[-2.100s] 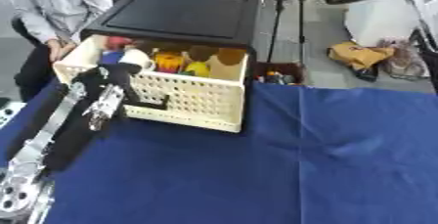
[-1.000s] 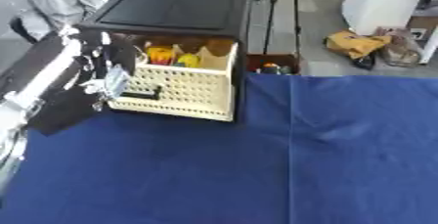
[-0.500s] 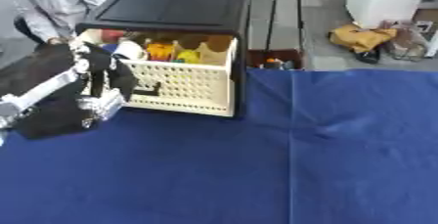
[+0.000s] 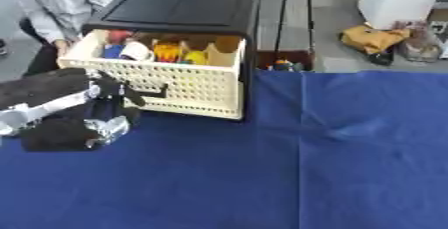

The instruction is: Pick up objects from table and place into drawer.

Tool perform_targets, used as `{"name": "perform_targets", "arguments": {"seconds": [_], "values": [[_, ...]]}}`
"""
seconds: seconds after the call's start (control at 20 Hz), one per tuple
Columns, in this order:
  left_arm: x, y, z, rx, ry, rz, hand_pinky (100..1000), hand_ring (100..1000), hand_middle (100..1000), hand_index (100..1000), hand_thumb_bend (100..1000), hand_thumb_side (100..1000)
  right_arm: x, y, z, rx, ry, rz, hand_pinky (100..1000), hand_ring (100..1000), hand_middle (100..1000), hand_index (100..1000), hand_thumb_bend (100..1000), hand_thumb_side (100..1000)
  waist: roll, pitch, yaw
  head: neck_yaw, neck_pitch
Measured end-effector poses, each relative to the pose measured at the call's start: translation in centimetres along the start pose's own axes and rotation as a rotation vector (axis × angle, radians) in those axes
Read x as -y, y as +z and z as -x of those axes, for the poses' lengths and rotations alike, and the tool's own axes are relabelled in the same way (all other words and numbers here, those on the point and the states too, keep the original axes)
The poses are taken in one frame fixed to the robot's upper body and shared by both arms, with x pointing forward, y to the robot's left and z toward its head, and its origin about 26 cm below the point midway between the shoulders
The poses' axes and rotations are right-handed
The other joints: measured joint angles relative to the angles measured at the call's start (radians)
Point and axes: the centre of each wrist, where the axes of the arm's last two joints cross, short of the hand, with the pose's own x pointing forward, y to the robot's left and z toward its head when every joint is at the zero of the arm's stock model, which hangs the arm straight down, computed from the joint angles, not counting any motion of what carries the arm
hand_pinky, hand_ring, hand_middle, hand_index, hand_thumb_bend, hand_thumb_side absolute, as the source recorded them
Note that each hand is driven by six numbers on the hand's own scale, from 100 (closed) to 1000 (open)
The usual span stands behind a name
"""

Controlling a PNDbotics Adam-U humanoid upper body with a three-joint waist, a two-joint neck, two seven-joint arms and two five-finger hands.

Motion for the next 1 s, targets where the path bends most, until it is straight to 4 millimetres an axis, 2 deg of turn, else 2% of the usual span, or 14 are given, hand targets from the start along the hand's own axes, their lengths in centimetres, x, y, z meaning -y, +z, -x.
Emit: {"name": "perform_targets", "arguments": {"seconds": [0.15, 0.4, 0.8, 1.0], "values": [[-0.3, -0.2, -0.3, 0.005, -0.016, 0.048, 289, 417, 512, 869, 100, 1000, 0.0, 0.0, 0.0, -0.003, 0.007, -0.001, 780, 705, 585, 787, 100, 915, 0.009, 0.000, -0.005, 0.004, 0.000], [-0.3, -1.0, -0.4, -0.003, -0.047, 0.145, 306, 423, 528, 899, 100, 1000, -0.1, 0.2, 0.1, -0.012, 0.006, -0.005, 778, 704, 583, 785, 100, 919, 0.010, 0.000, -0.010, 0.012, 0.000], [0.1, -2.9, 0.6, -0.038, -0.052, 0.268, 323, 437, 610, 944, 100, 1000, -0.1, 0.3, 0.1, -0.017, 0.006, -0.009, 776, 702, 581, 782, 100, 926, 0.016, 0.001, -0.021, 0.022, 0.000], [0.3, -3.7, 1.1, -0.053, -0.044, 0.281, 327, 439, 610, 937, 100, 1000, -0.2, 0.6, 0.2, -0.027, 0.004, -0.017, 775, 701, 581, 783, 100, 928, 0.020, 0.002, -0.023, 0.027, 0.000]]}}
